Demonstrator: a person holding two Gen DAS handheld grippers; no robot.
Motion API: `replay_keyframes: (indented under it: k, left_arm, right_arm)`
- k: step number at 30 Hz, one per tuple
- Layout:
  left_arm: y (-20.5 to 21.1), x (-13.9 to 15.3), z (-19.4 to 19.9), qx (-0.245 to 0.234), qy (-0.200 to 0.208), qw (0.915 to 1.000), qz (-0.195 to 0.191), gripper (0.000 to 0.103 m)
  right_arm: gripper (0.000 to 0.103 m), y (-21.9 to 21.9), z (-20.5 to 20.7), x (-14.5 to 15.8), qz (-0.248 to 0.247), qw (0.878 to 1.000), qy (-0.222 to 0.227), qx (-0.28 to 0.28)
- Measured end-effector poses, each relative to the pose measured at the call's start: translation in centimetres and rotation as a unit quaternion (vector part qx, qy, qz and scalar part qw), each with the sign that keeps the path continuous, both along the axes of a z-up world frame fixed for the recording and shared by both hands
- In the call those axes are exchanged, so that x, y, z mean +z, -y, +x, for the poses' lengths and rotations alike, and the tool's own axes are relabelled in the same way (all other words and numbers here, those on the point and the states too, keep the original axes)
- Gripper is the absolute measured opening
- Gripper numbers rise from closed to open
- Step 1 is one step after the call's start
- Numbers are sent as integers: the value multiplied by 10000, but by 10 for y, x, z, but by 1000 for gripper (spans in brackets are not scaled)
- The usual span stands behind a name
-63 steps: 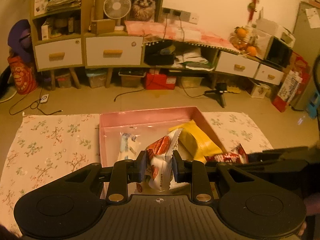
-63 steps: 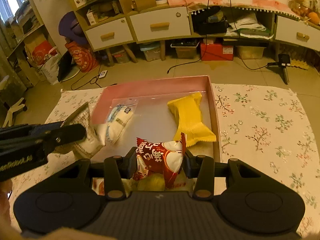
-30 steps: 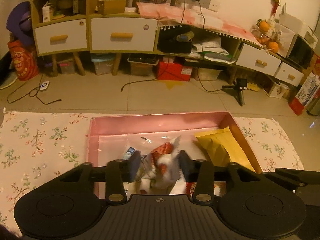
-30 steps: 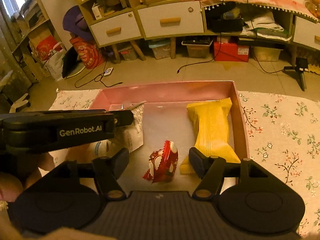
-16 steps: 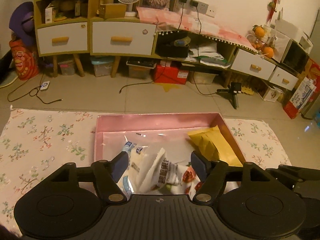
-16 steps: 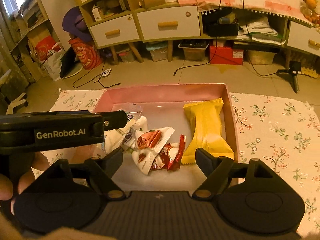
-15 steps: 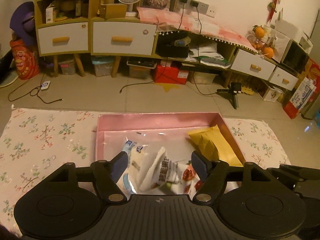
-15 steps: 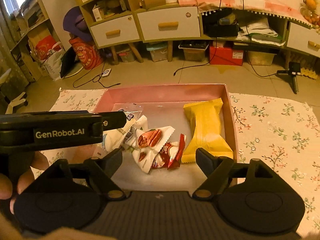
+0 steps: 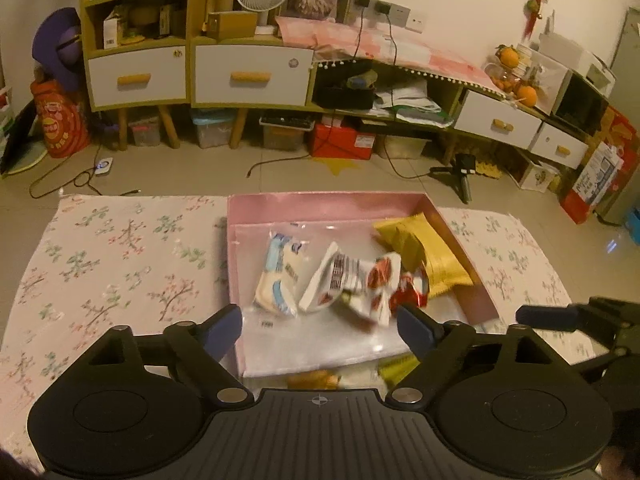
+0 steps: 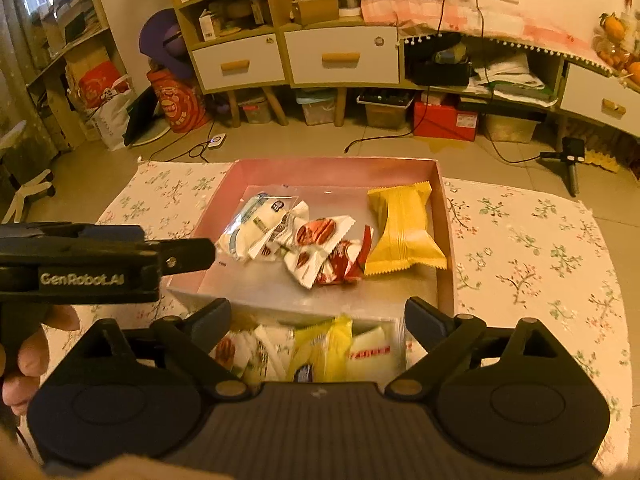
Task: Organize snacks
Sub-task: 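Move both tools back from the box toward the snack pile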
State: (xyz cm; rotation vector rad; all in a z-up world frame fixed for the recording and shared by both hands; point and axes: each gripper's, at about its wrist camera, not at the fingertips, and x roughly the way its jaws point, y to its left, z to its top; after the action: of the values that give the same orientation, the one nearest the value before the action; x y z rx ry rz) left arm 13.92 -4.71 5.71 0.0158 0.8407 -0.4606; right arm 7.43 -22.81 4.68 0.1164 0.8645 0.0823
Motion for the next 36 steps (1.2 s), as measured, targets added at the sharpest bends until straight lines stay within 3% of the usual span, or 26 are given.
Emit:
replay_keyframes:
  k: [14,24,29,36]
  left_arm:
    - [-34,-5,-55,50,-73,10000,5,96]
    - [-55,-25,-91,303,-279,9991,95,97]
    - [-61,-32,-92,654,-410,9968,212,97]
    - [-61,-55,-74,1151,-894,9893,60,93]
  right_arm:
    - [101,-2,-45,-2,-265,9996,47,18]
    - [101,7,-69,-20,-421,9982,-244,-339]
    - [101,21,-79,-28,-198,9957,-492,-755]
    - [101,40,-74,-39,-107,9903,-639,-1227]
